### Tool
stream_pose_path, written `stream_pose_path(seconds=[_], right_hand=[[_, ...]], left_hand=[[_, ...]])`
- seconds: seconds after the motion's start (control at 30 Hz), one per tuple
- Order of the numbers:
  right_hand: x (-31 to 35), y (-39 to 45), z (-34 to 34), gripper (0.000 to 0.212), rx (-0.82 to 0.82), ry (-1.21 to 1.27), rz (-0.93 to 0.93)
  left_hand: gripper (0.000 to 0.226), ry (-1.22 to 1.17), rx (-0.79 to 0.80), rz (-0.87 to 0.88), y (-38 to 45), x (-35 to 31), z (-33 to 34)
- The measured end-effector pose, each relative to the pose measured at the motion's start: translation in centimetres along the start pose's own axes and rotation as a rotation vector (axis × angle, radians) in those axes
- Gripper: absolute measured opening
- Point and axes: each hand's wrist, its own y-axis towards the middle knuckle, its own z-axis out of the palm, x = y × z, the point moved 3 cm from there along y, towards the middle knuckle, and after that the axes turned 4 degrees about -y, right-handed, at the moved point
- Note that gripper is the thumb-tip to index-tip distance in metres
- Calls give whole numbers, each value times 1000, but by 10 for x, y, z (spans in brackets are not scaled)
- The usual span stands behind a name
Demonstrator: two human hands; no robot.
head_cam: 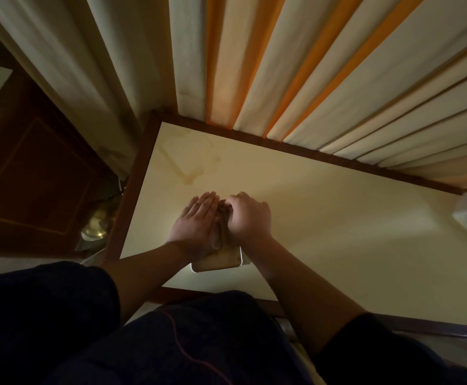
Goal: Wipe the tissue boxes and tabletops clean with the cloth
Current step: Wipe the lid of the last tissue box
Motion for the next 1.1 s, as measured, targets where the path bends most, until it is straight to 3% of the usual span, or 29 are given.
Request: stream_pose_path(seconds=[0.07, 0.13, 0.27, 0.43, 0.6, 0.77, 0.93, 1.1], right_hand=[[-6, -23, 11, 30, -57, 31, -30], [-10, -47, 19, 15, -67, -29, -64], [-16, -73, 18, 7, -5, -83, -127], [-21, -89, 11, 11, 191, -142, -217], [-13, -70, -2, 19, 257, -149, -220], [-5, -21, -12, 31, 82, -104, -148], [-6, 1, 2, 25, -84, -118, -184], [-15, -33, 23, 9, -219, -19, -136]], left_hand=[[59, -5, -9, 8, 1, 2, 1], [60, 5, 1, 11, 0, 3, 3], [64, 4, 15, -6, 0, 4, 3], [64, -20, 23, -33, 1, 3, 3], [69, -2, 53, -15, 3, 3, 0], [70, 0, 44, 20, 0, 3, 1], [60, -22, -4, 7, 0, 1, 1], [61, -27, -14, 9, 1, 1, 0]])
